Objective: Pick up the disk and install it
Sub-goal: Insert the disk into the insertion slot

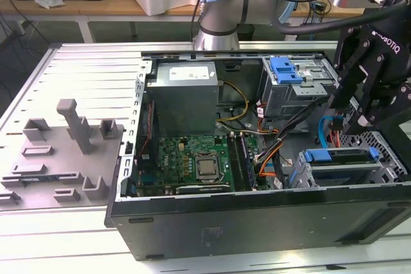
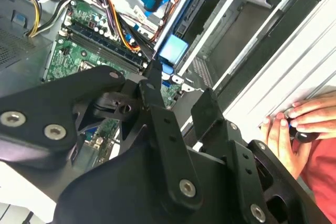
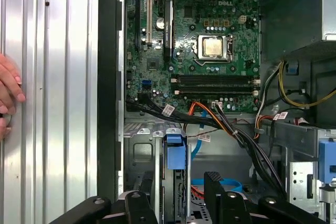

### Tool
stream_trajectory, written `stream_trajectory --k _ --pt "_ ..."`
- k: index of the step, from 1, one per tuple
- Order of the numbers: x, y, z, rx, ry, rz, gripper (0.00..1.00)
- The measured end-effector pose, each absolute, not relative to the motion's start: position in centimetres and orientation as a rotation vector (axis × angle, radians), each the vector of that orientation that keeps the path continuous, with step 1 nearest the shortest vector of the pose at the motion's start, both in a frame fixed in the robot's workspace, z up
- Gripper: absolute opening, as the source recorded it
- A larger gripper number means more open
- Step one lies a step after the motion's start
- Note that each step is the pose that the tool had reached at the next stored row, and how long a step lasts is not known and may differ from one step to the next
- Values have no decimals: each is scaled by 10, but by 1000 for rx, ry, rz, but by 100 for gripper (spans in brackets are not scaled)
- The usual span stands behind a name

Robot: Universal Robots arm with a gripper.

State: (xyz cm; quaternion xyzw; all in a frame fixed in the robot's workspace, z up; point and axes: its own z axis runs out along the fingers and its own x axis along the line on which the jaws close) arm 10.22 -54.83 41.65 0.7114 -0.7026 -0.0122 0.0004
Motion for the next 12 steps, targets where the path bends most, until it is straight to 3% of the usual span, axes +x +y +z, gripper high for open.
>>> stream_trajectory --k 12 --pt "102 -548 416 2234 -2207 -38 50"
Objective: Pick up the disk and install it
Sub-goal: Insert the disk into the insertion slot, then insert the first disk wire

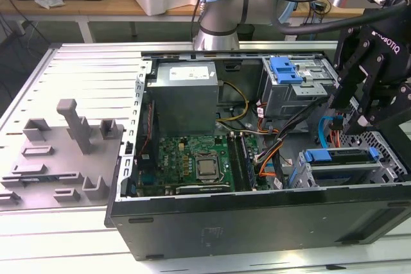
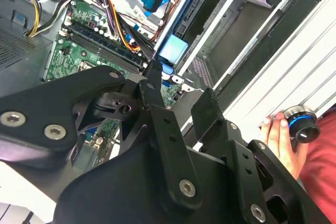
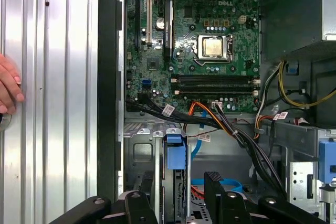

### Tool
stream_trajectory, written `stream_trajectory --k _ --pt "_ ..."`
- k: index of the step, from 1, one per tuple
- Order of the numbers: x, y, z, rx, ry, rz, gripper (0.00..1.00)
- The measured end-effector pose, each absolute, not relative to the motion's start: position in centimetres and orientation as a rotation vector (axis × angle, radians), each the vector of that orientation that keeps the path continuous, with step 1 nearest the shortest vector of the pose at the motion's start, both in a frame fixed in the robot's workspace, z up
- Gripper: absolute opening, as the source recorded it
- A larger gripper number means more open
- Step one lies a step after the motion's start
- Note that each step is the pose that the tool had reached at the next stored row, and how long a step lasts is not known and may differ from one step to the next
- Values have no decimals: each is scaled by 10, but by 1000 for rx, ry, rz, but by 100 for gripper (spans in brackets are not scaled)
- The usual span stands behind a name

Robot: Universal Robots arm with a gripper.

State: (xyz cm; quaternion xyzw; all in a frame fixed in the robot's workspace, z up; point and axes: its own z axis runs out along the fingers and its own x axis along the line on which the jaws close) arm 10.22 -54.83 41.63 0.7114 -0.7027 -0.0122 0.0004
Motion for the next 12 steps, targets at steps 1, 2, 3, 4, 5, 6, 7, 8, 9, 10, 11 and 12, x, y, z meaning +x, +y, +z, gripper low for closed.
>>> stream_trajectory --k 1,2,3,4,5,6,7,8,9,10,11,12 --pt "102 -548 416 2234 -2207 -38 50" --pt "102 -548 416 2234 -2207 -38 50" --pt "102 -548 416 2234 -2207 -38 50" --pt "102 -548 416 2234 -2207 -38 50" --pt "102 -548 416 2234 -2207 -38 50" --pt "102 -548 416 2234 -2207 -38 50" --pt "102 -548 416 2235 -2207 -38 50" --pt "102 -548 416 2235 -2207 -38 50" --pt "102 -548 416 2234 -2207 -38 50" --pt "102 -548 416 2234 -2207 -38 50" --pt "102 -548 416 2234 -2207 -38 50" --pt "102 -548 416 2234 -2207 -38 50"
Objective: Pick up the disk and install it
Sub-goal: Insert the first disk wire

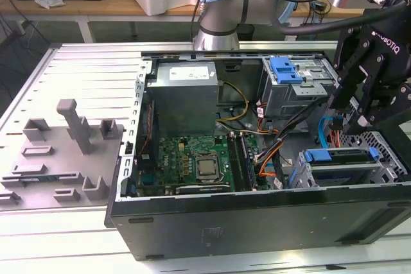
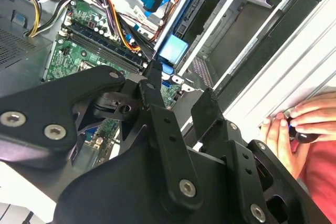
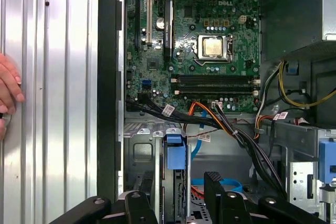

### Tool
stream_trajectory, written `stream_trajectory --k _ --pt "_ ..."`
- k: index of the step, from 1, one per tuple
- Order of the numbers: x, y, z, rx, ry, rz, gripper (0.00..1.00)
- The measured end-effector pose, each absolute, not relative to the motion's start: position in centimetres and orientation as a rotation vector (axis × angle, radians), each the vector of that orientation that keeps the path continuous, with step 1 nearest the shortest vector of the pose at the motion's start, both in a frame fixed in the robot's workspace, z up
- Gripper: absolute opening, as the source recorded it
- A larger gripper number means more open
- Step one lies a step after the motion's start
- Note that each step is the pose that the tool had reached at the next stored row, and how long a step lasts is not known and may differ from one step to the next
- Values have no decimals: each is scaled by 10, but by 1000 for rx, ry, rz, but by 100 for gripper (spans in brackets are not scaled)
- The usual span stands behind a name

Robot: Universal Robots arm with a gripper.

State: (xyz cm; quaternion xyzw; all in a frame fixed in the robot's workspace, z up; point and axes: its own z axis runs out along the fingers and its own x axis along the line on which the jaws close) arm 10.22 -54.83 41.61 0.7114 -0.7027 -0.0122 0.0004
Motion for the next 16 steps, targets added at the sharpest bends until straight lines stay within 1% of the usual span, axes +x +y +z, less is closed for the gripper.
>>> stream_trajectory --k 9,16 --pt "104 -547 415 2235 -2207 -38 50" --pt "107 -538 414 2216 -2222 -33 50"
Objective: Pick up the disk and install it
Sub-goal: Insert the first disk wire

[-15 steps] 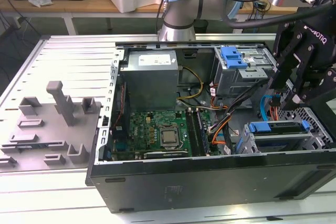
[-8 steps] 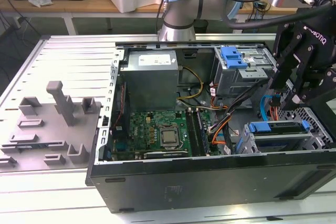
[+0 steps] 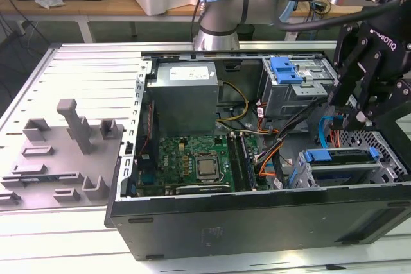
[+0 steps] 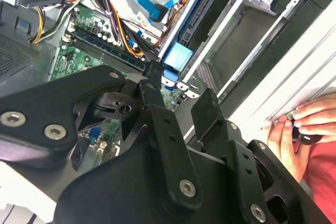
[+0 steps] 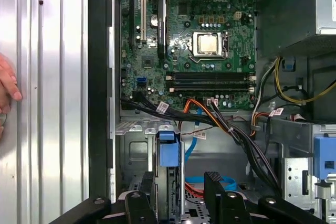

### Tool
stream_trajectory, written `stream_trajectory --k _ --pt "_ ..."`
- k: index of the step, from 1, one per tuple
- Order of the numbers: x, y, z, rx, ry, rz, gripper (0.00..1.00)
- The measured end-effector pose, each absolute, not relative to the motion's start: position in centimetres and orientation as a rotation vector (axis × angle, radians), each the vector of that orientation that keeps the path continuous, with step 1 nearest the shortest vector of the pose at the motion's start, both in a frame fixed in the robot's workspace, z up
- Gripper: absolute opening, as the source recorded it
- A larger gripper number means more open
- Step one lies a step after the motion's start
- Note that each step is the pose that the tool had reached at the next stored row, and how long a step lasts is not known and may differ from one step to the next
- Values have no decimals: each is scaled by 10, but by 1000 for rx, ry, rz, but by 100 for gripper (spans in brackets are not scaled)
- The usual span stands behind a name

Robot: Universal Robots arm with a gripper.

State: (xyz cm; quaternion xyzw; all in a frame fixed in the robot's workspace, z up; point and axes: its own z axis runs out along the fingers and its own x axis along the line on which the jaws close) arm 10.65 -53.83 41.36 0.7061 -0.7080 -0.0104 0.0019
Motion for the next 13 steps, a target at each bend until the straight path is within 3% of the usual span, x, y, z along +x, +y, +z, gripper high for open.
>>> stream_trajectory --k 13 --pt "118 -536 412 2100 -2300 4 50"
